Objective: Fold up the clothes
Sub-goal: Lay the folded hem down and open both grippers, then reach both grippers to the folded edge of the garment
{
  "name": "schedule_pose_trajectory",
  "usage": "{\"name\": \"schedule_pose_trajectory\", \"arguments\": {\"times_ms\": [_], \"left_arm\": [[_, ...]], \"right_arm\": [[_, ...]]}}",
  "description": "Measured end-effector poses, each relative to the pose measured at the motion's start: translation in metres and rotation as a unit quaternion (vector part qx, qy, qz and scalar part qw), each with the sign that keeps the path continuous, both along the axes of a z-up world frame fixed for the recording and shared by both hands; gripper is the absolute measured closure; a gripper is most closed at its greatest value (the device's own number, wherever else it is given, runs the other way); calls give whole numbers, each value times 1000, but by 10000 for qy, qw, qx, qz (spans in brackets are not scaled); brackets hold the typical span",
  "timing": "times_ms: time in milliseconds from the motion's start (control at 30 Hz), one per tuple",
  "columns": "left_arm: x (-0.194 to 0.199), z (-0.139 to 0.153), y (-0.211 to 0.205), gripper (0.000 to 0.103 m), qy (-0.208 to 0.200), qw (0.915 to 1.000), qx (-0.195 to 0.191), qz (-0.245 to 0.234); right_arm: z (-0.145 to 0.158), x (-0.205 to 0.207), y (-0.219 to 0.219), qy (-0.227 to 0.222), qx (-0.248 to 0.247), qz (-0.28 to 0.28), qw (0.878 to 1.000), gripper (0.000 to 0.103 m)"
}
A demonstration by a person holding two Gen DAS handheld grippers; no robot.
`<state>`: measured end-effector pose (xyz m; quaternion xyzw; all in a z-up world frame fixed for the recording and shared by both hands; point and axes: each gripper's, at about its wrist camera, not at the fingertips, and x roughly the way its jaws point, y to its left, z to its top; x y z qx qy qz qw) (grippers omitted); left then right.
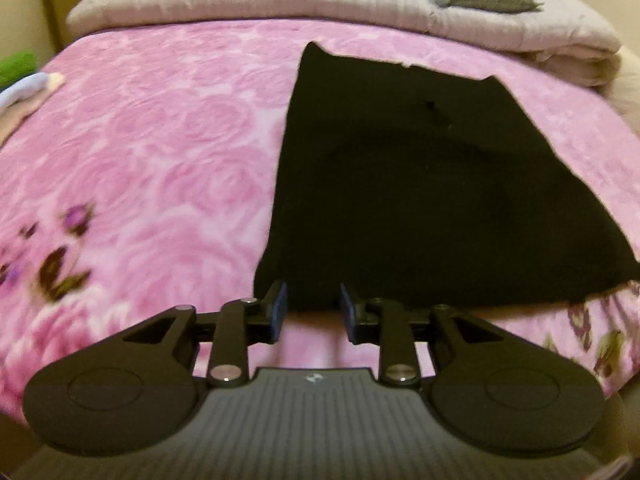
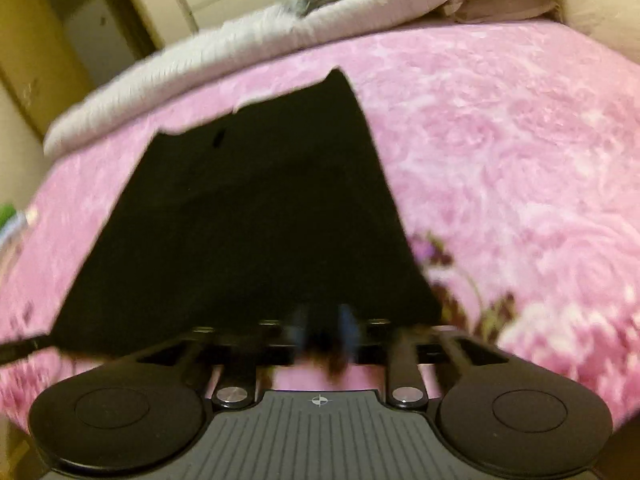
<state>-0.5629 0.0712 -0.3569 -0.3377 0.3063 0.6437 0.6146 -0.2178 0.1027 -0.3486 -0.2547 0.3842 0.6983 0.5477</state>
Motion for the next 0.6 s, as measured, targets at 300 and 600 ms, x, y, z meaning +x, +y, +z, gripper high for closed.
{"name": "schedule_pose_trajectory", "arguments": {"times_ms": [300,600], "left_arm": [[23,4,-42,68,228,9996,-151,-16],[39,9,-76,65,383,9990,-215,-44]], "right_arm": [[-5,-35,-52,-870,-279,143,9957,51],[1,-34,-78,-997,-246,183,9945,51]]}}
